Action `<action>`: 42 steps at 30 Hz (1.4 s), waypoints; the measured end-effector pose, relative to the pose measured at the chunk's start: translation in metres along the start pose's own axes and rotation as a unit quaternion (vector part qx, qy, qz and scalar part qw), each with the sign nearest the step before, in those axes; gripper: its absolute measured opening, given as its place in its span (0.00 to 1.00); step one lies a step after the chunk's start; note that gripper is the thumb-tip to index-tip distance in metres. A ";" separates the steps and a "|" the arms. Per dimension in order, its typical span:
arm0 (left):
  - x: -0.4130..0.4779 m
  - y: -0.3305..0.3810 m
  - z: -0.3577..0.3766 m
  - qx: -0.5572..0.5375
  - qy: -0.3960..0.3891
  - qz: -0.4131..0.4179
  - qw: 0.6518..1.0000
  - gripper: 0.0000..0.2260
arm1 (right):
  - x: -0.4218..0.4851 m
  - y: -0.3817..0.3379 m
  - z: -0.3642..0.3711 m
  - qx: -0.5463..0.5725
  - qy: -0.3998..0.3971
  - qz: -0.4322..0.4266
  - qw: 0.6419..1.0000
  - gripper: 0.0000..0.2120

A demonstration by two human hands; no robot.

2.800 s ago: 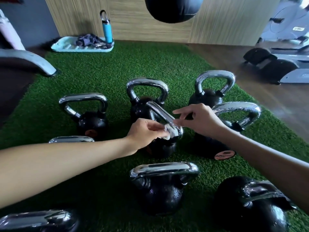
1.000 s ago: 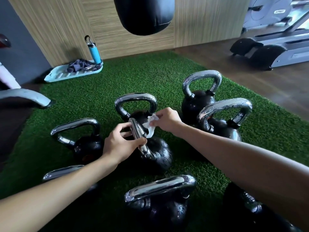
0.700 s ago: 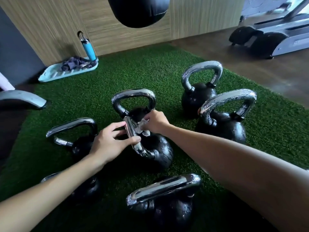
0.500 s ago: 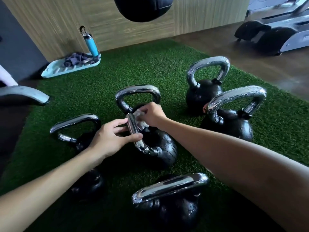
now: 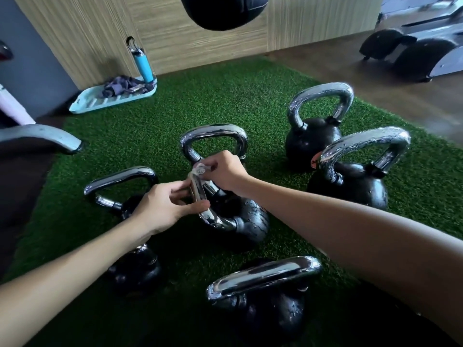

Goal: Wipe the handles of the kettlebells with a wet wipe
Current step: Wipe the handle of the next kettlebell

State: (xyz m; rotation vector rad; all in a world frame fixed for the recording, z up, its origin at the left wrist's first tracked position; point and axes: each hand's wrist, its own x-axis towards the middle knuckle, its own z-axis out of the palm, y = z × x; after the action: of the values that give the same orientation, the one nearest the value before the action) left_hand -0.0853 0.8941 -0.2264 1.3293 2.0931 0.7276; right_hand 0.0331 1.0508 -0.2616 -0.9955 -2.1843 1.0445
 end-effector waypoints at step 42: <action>-0.008 0.011 -0.011 0.081 -0.056 0.004 0.995 0.52 | -0.078 0.022 -0.033 -0.067 -0.192 -0.021 0.979 0.14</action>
State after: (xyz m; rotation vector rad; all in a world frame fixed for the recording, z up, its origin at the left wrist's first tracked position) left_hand -0.0837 0.8887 -0.2098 1.4316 2.0946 0.4827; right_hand 0.1114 1.0128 -0.2714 -0.8551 -2.6061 1.1608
